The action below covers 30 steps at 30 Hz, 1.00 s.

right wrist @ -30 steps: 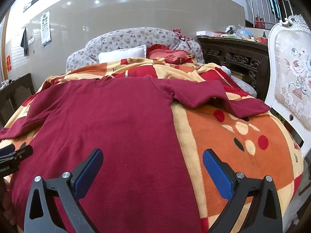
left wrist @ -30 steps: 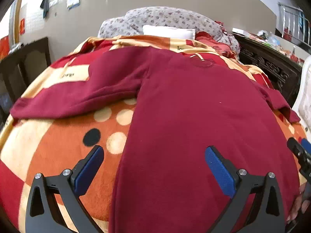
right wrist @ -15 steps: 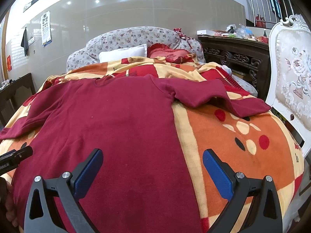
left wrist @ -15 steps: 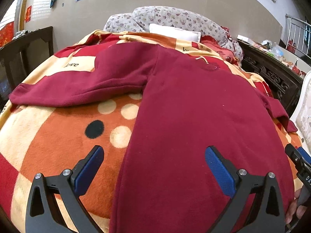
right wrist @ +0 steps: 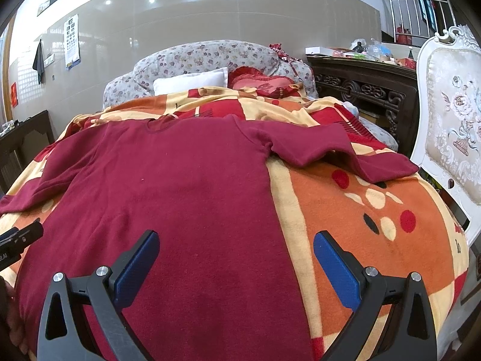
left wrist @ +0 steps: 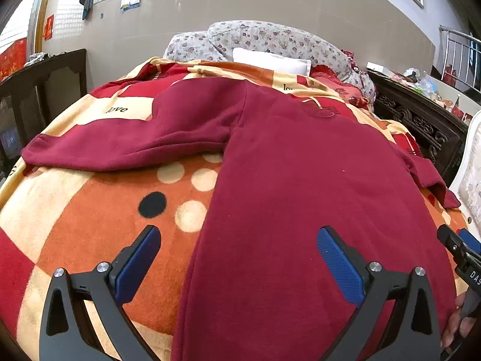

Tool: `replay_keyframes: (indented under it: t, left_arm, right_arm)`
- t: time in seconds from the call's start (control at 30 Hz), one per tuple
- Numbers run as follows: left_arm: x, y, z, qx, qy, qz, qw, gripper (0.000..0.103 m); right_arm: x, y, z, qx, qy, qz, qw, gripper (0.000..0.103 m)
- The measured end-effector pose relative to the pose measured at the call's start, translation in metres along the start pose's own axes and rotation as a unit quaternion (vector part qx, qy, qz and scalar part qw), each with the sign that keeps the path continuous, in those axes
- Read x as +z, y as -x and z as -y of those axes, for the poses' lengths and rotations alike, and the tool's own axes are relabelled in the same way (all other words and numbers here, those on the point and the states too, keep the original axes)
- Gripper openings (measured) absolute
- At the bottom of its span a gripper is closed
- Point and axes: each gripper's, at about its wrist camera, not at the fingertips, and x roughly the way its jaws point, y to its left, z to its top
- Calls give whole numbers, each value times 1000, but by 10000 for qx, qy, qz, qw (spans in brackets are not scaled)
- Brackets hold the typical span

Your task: Fold small clothes

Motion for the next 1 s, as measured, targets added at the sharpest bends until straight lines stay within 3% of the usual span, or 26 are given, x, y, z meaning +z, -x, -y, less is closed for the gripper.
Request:
replay_keyframes:
  t: [0.17, 0.8, 1.0]
  left_arm:
    - [-1, 0, 1, 88, 7, 55, 9999, 103]
    - [-5, 9, 7, -134, -94, 239, 9996, 103]
    - [-5, 4, 7, -296, -75, 34, 9995, 103]
  right_arm:
    - [0, 0, 0, -7, 17, 10, 10000, 103]
    - [-2, -3, -4, -104, 237, 40, 9997, 103]
    - [-1, -3, -6, -115, 282, 83, 9995, 103]
